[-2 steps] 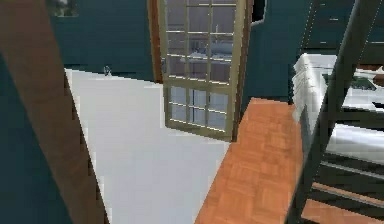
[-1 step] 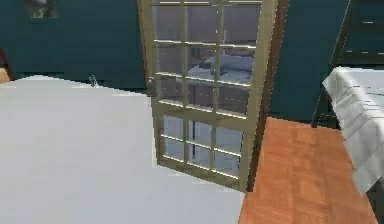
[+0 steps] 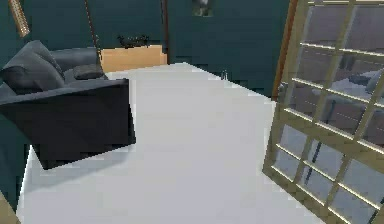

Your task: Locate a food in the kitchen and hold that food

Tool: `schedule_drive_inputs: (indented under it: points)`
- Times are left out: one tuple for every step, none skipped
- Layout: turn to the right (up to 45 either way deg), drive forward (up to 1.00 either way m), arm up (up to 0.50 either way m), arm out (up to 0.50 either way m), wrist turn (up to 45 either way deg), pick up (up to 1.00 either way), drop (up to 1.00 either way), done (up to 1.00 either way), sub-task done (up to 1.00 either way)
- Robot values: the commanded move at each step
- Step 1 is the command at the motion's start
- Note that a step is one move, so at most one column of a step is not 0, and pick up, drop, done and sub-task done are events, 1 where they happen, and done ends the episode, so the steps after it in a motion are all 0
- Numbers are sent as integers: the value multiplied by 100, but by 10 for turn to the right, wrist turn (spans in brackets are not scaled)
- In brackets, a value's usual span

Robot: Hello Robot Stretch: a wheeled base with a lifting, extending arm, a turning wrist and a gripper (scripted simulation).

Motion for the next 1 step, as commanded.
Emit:
schedule_drive_inputs:
  points:
    - [0,100,0,0,0,0,0,0,0]
